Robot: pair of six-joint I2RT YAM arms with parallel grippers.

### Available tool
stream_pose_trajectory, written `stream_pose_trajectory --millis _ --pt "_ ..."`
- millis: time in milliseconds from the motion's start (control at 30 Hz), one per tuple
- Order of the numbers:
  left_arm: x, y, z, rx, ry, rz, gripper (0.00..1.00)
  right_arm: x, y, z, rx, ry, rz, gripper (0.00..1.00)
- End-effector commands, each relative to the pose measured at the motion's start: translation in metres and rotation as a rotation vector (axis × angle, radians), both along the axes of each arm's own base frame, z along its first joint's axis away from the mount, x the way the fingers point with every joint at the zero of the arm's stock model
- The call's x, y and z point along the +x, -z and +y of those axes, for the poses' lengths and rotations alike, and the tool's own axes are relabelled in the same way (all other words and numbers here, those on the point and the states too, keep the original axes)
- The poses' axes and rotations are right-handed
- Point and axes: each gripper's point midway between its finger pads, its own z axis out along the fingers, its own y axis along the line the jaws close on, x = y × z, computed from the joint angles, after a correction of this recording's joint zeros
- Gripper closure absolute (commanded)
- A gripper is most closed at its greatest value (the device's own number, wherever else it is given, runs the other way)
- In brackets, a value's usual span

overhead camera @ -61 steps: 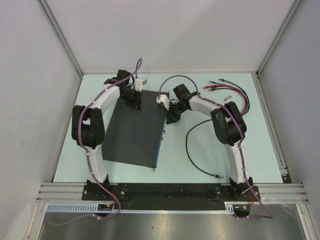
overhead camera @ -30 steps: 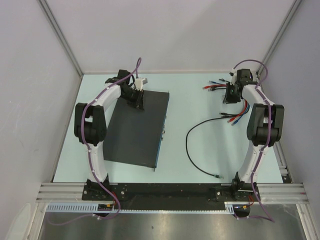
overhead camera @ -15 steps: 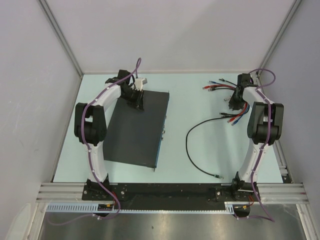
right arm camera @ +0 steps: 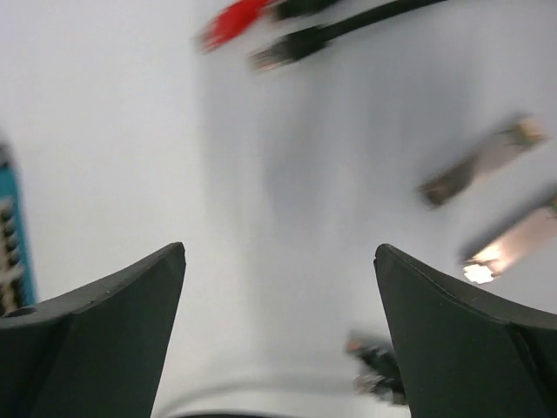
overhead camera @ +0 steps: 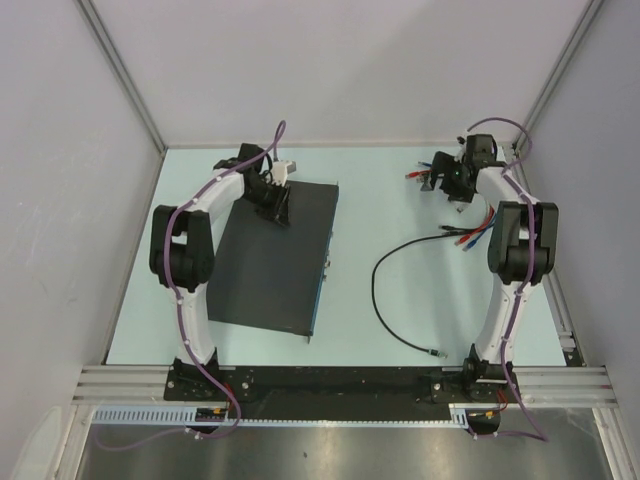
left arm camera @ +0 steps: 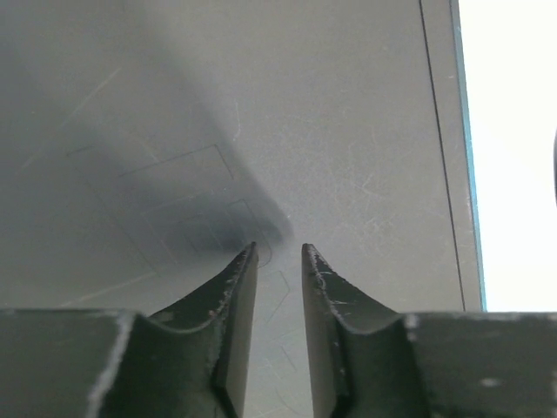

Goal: Pull the plug from the switch port

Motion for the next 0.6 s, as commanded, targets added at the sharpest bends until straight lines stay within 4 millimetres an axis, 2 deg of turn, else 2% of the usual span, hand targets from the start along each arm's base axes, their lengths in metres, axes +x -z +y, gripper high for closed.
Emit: stream_pose_trajectory --millis 0,33,67,133,167,200,233,267,333,367,433,500,567 --pt "0.004 -0.004 -0.001 0.009 0.001 -0.023 0.65 -0.014 -0.065 0.051 0.055 -0.235 -0.173 0.05" --pt "0.003 -0.006 0.000 0.013 0.004 -0.023 0.63 -0.019 -0.067 0.057 0.076 -0.255 -0.174 0.04" --pt "0.005 -0.011 0.000 0.017 0.034 -0.044 0.63 -0.033 -0.072 0.082 0.138 -0.332 -0.176 0.04" --pt "-0.003 -0.023 0.005 0.045 0.075 -0.046 0.60 -0.040 -0.082 0.093 0.198 -0.367 -0.180 0.04" --pt "0.008 -0.039 0.014 0.102 0.123 -0.119 0.59 -0.045 -0.094 0.100 0.247 -0.364 -0.181 0.04" --pt "0.009 -0.048 0.021 0.147 0.141 -0.134 0.59 -0.050 -0.100 0.104 0.275 -0.369 -0.184 0.04" --pt "0.002 -0.050 0.031 0.201 0.163 -0.093 0.59 -0.052 -0.113 0.109 0.299 -0.395 -0.229 0.04" --pt "0.019 -0.073 0.046 0.297 0.165 -0.168 0.59 -0.061 -0.123 0.119 0.338 -0.443 -0.246 0.04" --pt "0.020 -0.083 0.055 0.346 0.174 -0.159 0.58 -0.077 -0.130 0.135 0.345 -0.507 -0.268 0.04" --pt "0.024 -0.095 0.054 0.336 0.181 -0.186 0.58 -0.085 -0.129 0.144 0.360 -0.544 -0.269 0.04" --pt "0.017 -0.097 0.042 0.271 0.199 -0.177 0.57 -0.101 -0.109 0.161 0.396 -0.566 -0.208 0.05" --pt "0.001 -0.096 0.025 0.158 0.194 -0.132 0.57 -0.117 -0.104 0.179 0.444 -0.617 -0.168 0.09" --pt "-0.018 -0.086 0.015 0.085 0.208 -0.086 0.56 -0.128 -0.107 0.186 0.459 -0.670 -0.160 0.12"
